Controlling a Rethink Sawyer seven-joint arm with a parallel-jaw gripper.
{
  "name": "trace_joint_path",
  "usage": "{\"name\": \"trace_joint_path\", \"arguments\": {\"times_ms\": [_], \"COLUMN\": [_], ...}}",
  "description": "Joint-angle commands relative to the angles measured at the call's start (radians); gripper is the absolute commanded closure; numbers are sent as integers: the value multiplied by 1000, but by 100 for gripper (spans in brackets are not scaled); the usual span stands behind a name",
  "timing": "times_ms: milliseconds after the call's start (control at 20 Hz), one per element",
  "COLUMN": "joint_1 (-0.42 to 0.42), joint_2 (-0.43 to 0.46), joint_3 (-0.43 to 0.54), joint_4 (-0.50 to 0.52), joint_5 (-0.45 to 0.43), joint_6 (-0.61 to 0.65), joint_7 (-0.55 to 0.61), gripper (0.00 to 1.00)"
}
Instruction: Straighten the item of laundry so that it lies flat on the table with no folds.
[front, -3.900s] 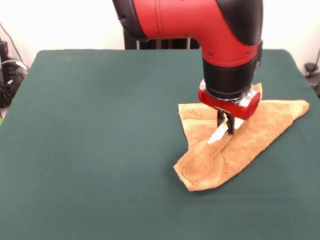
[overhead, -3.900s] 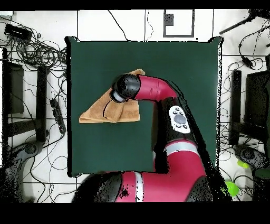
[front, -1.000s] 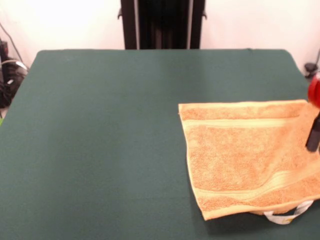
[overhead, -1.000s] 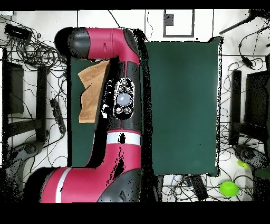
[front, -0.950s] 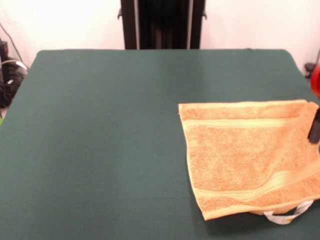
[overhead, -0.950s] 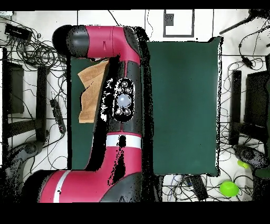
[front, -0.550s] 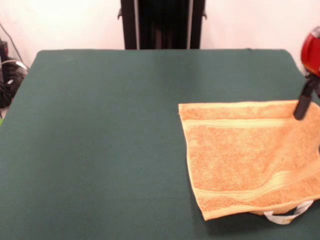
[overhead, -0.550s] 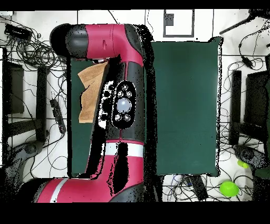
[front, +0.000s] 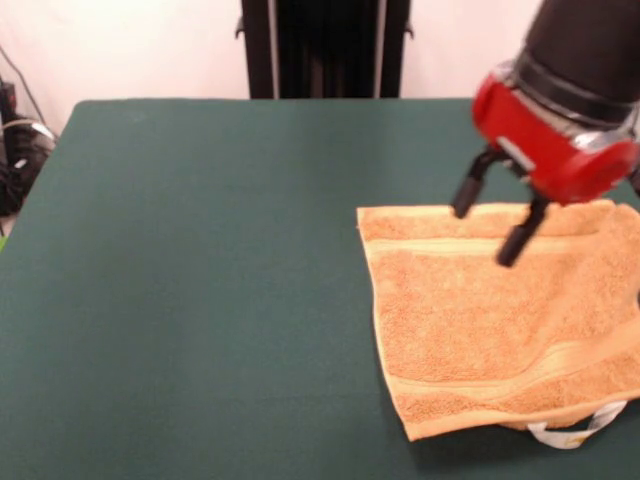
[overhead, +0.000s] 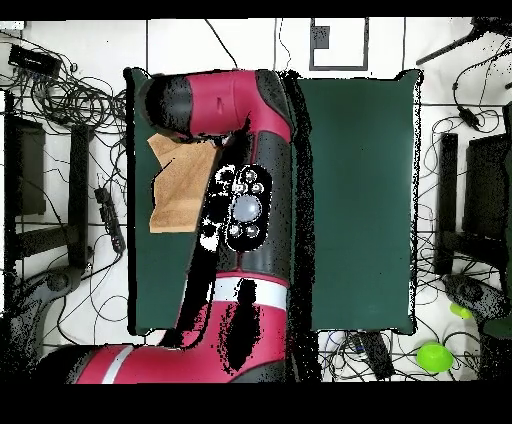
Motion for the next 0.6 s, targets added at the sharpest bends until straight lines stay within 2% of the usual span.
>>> {"name": "trace_joint_path", "arguments": {"times_ms": [50,200,600], "joint_1": [-22,-36,-90], "joint_2": [15,16,9], "joint_3": [94,114,221], "joint_4": [223,253,325], "joint_5": [-80,-69,38], "joint_6": [33,36,64], "joint_7": [-300,-253,-191], "gripper": [0,0,0]}}
